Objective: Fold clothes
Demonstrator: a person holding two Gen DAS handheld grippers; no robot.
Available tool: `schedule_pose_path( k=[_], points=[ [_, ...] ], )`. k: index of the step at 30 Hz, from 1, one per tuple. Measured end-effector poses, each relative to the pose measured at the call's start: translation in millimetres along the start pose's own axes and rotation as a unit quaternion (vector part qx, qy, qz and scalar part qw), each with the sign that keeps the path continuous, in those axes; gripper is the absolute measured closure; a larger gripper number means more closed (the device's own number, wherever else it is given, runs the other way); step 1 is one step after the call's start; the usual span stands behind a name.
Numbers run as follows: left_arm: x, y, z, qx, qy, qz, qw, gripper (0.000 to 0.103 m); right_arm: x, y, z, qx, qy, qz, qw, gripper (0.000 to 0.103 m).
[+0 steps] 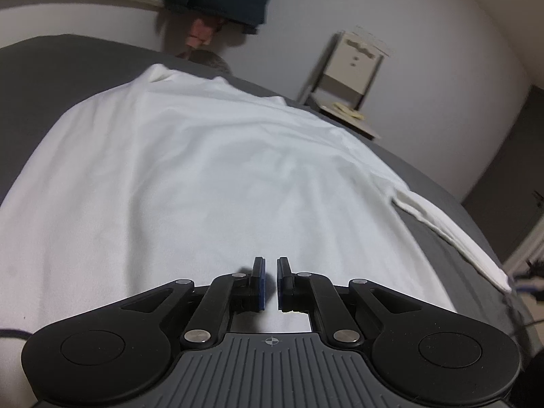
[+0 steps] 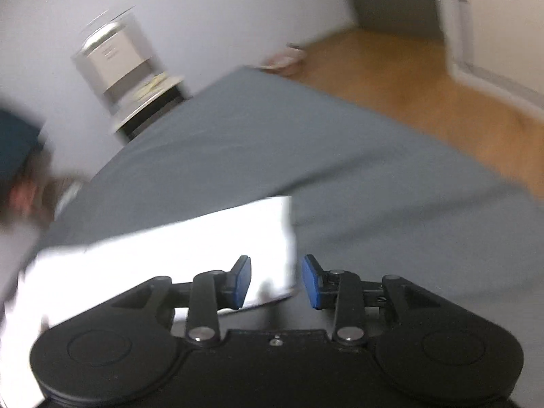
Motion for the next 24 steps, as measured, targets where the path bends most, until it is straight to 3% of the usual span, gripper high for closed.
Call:
schedule_pose_path(
  k=[3, 6, 8, 10, 12, 15, 17, 20, 24],
  points=[
    [23, 5, -3, 0.000, -0.022, 0.047, 0.9987, 0.099, -61, 26, 32, -0.040, 0.099, -0.068, 0.992, 0.069],
    [66, 9, -3, -0.004, -0.081, 0.118, 0.9897, 0.099, -119, 52, 66, -0.080, 0.196, -0.135, 0.968, 0.070],
    [101, 13, 6, -0.023, -0.143, 0.166, 0.9754, 0.099, -154, 59, 92, -0.091, 0.238, -0.175, 0.951, 0.070],
    [133, 14, 25, -0.048, -0.202, 0.201, 0.9574, 0.099, -184, 57, 101, -0.080, 0.249, -0.212, 0.942, 0.070],
    [164, 15, 44, -0.072, -0.260, 0.234, 0.9340, 0.098, -207, 48, 97, -0.076, 0.220, -0.249, 0.940, 0.070],
    [187, 5, 65, -0.096, -0.312, 0.221, 0.9190, 0.098, -245, 23, 96, -0.096, 0.145, -0.301, 0.938, 0.070],
    [190, -2, 70, -0.099, -0.322, 0.209, 0.9179, 0.098, -255, -6, 94, -0.128, 0.072, -0.325, 0.934, 0.070],
    [184, -5, 72, -0.097, -0.308, 0.205, 0.9240, 0.098, -258, -47, 94, -0.169, -0.032, -0.337, 0.926, 0.069],
    [180, -8, 71, -0.095, -0.312, 0.201, 0.9239, 0.098, -272, -87, 83, -0.180, -0.091, -0.318, 0.926, 0.071]
  ],
)
Point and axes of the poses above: each gripper's, at about its wrist camera, not at the fingertips, and y roughly against the way its jaws point, x to its right, z to its underside, the point moved 9 cm from there along -y, roughly the way its jaws point, and after that the axes turned 12 degrees about z, right-handed, at the moved point
